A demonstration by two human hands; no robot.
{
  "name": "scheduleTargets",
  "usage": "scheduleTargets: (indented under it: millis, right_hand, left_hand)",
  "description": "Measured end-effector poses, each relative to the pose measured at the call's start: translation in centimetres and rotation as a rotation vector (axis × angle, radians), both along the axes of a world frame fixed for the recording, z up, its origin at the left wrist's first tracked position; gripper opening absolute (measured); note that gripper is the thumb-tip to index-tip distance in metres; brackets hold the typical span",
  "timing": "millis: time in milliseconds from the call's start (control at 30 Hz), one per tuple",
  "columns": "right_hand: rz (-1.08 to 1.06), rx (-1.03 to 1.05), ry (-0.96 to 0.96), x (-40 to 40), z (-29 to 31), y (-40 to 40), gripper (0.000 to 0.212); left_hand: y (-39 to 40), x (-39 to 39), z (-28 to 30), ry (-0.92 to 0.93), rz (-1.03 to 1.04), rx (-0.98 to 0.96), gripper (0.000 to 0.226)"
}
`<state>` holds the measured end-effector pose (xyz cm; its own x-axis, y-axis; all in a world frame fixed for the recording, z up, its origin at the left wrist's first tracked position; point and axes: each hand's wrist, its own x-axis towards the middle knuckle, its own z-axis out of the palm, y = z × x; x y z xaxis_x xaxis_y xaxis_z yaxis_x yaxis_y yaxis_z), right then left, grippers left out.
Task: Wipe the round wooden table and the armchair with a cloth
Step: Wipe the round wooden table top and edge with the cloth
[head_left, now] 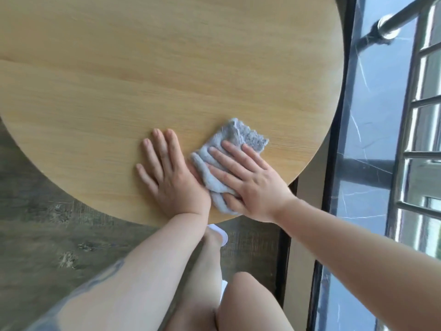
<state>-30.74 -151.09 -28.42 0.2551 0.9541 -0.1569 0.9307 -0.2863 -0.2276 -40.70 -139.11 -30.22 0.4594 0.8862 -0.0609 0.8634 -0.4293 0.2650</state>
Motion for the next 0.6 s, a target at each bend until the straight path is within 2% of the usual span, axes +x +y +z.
scheduleTargets:
  millis: [33,67,100,167,200,233,267,333,367,400,433,467,533,567,600]
  right_hand:
    - [0.090,-0.025,-0.013,2.2,0.1,-1.6,0.059]
    - [-0.037,-0.050,-0.026,4.3,-0.2,-2.7,0.060]
    - [-0.337,-0.053,-0.028,6.4,-0.4,-2.8,0.060]
    - [-1.067,-0.011,-0.037,8.2,-0.3,-0.8,0.062]
    - [-1.217,-0.026,-0.049,7.1,-0.1,1.2,0.064]
    - [-1.153,-0.026,-0.048,5.2,0.1,2.9,0.065]
    - [-0.900,0.003,-0.017,2.9,0.1,3.9,0.065]
    - [-0.163,0.010,0.050,-0.3,0.1,2.9,0.062]
    - [0.094,-0.030,0.062,0.6,0.7,1.8,0.060]
    - [0.237,-0.056,0.016,3.1,0.5,0.5,0.059]
    - [0.205,-0.074,-0.046,5.8,0.2,-0.7,0.059]
    - [-0.001,-0.086,-0.078,8.7,0.0,-1.4,0.059]
    - [-0.752,-0.024,-0.061,13.6,-0.2,-1.1,0.067]
    - [-1.043,-0.030,-0.058,13.9,-0.3,-0.1,0.073]
    - [-1.151,-0.065,-0.062,12.7,0.0,1.3,0.075]
  left_hand:
    - [0.0,0.1,0.0,0.001,-0.009,0.002,0.058]
    - [0.0,0.2,0.0,0.007,-0.015,0.010,0.058]
    - [0.0,0.3,-0.1,0.013,-0.016,0.020,0.058]
    - [-0.1,0.2,-0.2,0.016,-0.016,0.027,0.058]
    - [-0.1,0.1,-0.2,0.013,-0.014,0.028,0.058]
    - [-0.1,0.0,-0.3,0.010,-0.007,0.026,0.058]
    - [0.0,0.0,-0.3,0.006,-0.001,0.017,0.058]
    - [0.1,0.0,-0.1,0.004,-0.006,-0.005,0.060]
    - [0.1,0.1,0.0,0.005,-0.008,-0.008,0.060]
    - [0.0,0.1,0.1,0.008,-0.006,-0.007,0.060]
    - [0.0,0.2,0.2,0.011,-0.006,-0.008,0.060]
    - [0.0,0.2,0.2,0.012,-0.012,-0.006,0.060]
    - [0.1,0.2,0.1,0.015,-0.005,0.004,0.059]
    - [0.0,0.2,0.1,0.019,0.003,0.001,0.058]
    - [-0.1,0.1,0.2,0.023,0.007,-0.008,0.058]
